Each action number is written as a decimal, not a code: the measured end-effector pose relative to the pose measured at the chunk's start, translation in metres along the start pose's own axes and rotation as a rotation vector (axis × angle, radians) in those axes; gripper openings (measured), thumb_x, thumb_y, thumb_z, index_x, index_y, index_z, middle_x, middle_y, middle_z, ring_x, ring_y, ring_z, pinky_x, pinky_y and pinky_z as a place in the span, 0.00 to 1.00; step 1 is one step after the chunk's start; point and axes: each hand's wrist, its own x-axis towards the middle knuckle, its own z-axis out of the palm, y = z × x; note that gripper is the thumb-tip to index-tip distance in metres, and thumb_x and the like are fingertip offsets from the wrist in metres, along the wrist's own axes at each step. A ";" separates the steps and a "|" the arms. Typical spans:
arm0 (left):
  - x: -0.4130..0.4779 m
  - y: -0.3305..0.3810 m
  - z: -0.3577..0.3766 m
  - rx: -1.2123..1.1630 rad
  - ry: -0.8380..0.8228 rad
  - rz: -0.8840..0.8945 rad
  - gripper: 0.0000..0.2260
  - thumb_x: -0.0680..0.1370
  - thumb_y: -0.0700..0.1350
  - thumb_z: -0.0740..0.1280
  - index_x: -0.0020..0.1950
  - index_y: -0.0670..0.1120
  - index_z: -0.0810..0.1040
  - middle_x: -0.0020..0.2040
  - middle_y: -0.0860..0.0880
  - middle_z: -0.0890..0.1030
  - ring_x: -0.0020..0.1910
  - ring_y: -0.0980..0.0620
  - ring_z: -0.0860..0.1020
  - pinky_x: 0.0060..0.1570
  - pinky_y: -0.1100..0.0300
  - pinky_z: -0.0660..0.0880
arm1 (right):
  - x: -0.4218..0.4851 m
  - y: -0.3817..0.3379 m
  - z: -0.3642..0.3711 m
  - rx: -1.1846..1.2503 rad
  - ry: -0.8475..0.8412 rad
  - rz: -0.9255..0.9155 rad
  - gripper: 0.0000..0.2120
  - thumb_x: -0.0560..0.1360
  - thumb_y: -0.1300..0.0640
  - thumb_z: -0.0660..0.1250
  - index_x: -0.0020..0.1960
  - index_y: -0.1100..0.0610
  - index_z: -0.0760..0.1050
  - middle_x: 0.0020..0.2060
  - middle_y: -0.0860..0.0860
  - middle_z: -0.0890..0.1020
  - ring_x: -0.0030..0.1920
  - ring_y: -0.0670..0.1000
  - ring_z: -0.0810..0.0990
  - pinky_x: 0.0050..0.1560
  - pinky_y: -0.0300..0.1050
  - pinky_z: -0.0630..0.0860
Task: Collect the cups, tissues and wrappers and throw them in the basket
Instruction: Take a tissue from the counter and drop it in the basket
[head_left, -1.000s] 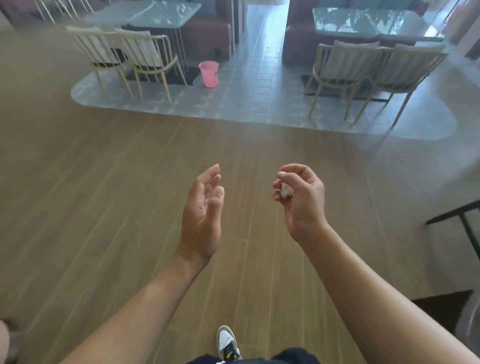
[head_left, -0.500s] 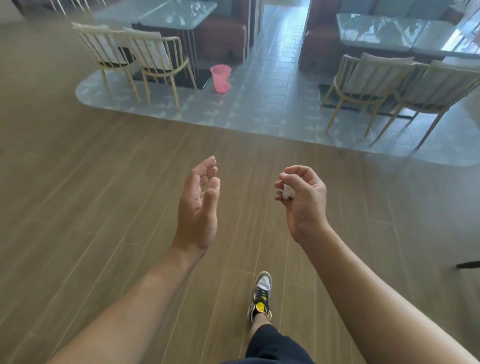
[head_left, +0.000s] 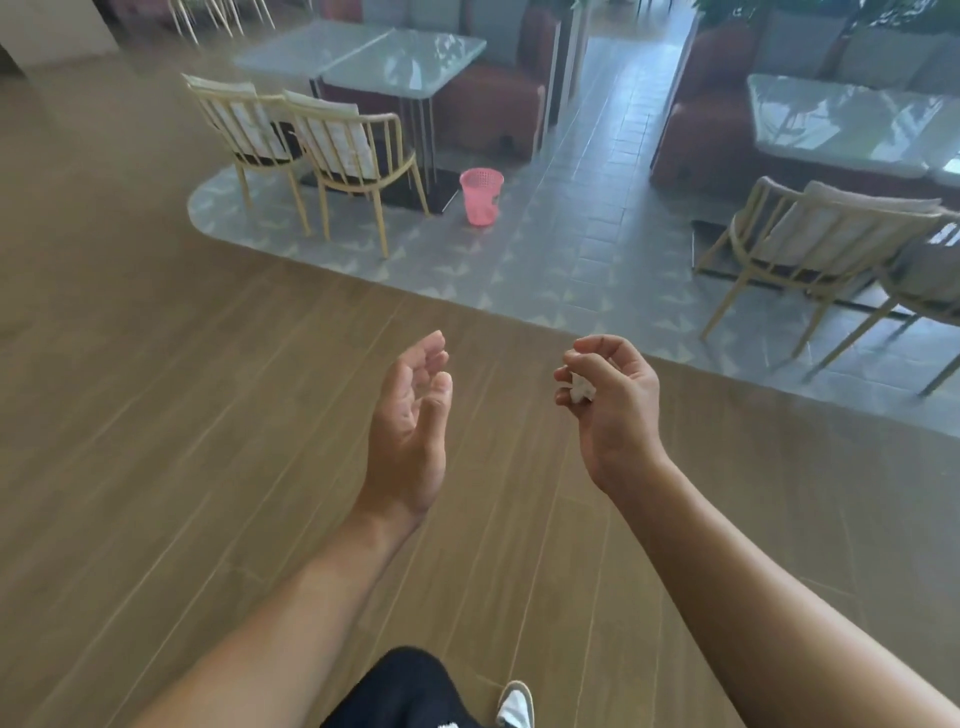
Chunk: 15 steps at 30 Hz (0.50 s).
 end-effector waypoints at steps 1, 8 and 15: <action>0.018 -0.006 0.002 -0.005 0.002 0.000 0.22 0.79 0.58 0.62 0.71 0.51 0.75 0.68 0.55 0.79 0.70 0.52 0.77 0.73 0.37 0.71 | 0.018 0.000 0.006 0.000 -0.002 0.001 0.11 0.76 0.71 0.67 0.43 0.56 0.77 0.38 0.50 0.78 0.37 0.52 0.78 0.36 0.44 0.75; 0.159 -0.060 0.008 -0.023 -0.013 0.007 0.20 0.79 0.57 0.62 0.70 0.53 0.75 0.65 0.60 0.80 0.70 0.53 0.77 0.73 0.38 0.72 | 0.155 0.017 0.069 0.005 0.005 0.009 0.11 0.76 0.71 0.67 0.44 0.56 0.77 0.38 0.51 0.77 0.37 0.51 0.78 0.35 0.44 0.75; 0.332 -0.101 -0.011 -0.022 -0.080 0.000 0.22 0.80 0.58 0.62 0.72 0.52 0.75 0.67 0.61 0.80 0.71 0.55 0.76 0.74 0.39 0.71 | 0.296 0.024 0.170 0.086 0.040 0.041 0.10 0.76 0.71 0.67 0.45 0.56 0.78 0.39 0.53 0.78 0.37 0.51 0.79 0.35 0.43 0.75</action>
